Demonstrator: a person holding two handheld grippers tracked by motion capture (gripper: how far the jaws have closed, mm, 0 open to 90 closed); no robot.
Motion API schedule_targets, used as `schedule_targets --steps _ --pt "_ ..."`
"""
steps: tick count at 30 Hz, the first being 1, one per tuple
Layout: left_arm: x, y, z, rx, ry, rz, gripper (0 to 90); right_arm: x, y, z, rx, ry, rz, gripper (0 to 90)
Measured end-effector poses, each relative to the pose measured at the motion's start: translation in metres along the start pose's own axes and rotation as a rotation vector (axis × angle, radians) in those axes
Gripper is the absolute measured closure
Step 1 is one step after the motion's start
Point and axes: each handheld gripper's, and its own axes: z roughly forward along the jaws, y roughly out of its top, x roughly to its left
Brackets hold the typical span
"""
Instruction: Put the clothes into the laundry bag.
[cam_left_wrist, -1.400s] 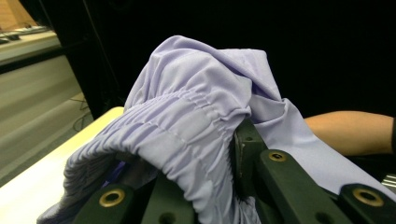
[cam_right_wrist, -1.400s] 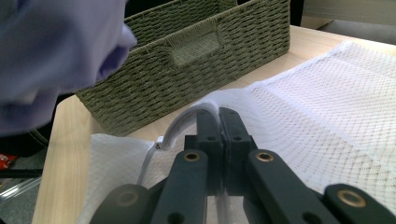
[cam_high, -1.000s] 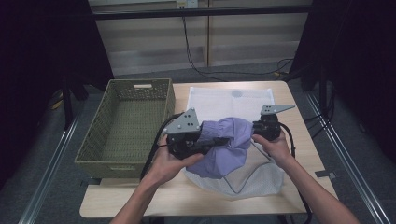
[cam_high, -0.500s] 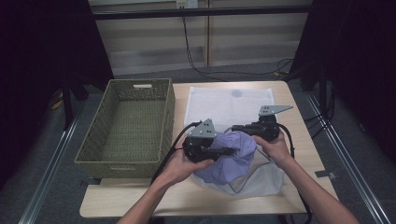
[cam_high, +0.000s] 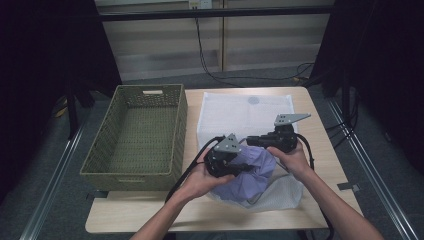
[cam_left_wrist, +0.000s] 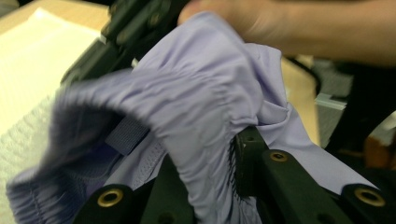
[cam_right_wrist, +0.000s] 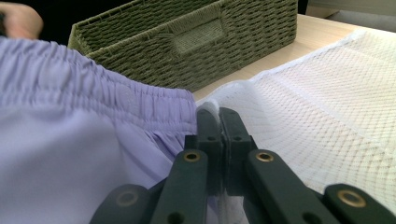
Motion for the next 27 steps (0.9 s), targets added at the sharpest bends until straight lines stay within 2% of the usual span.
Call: schedule_targets --steps 2,3,8,11,14,16,17,21,22,26,27 --pt "0.003 -0.002 0.004 0.03 0.017 0.004 80.9 0.0 0.0 0.0 0.006 0.002 0.005 88.8" --pt "0.005 -0.003 0.005 0.028 0.007 -0.006 80.8 0.001 0.0 0.001 0.007 0.005 0.003 88.8" --pt "0.009 -0.008 0.011 0.058 0.015 -0.017 80.8 0.001 0.0 0.001 0.009 0.005 0.0 88.8" --pt "0.008 -0.011 0.017 0.063 0.003 -0.025 80.9 0.002 0.001 0.0 0.005 0.008 0.003 88.8" --pt "0.007 -0.01 0.022 0.082 -0.009 -0.009 80.9 0.002 0.002 -0.001 -0.001 0.005 0.0 88.8" --pt "0.002 -0.008 0.023 0.073 -0.019 -0.011 80.9 0.002 0.003 -0.002 -0.006 0.005 0.0 88.8" --pt "-0.002 -0.004 0.021 0.064 -0.038 0.011 80.9 0.002 0.004 -0.004 -0.012 0.002 0.002 88.8" --pt "-0.008 0.004 0.018 0.039 -0.06 0.022 80.9 0.001 0.004 -0.006 -0.019 -0.002 0.005 88.8" --pt "-0.009 0.007 0.018 0.036 -0.048 0.032 80.8 0.001 0.005 -0.007 -0.024 -0.001 0.004 88.8" --pt "-0.001 0.017 0.019 0.016 -0.015 0.024 80.7 0.001 0.006 -0.008 -0.031 -0.004 0.007 88.8" --pt "0.003 0.018 0.02 -0.002 -0.013 0.01 80.7 0.001 0.006 -0.008 -0.032 -0.005 0.007 88.8"
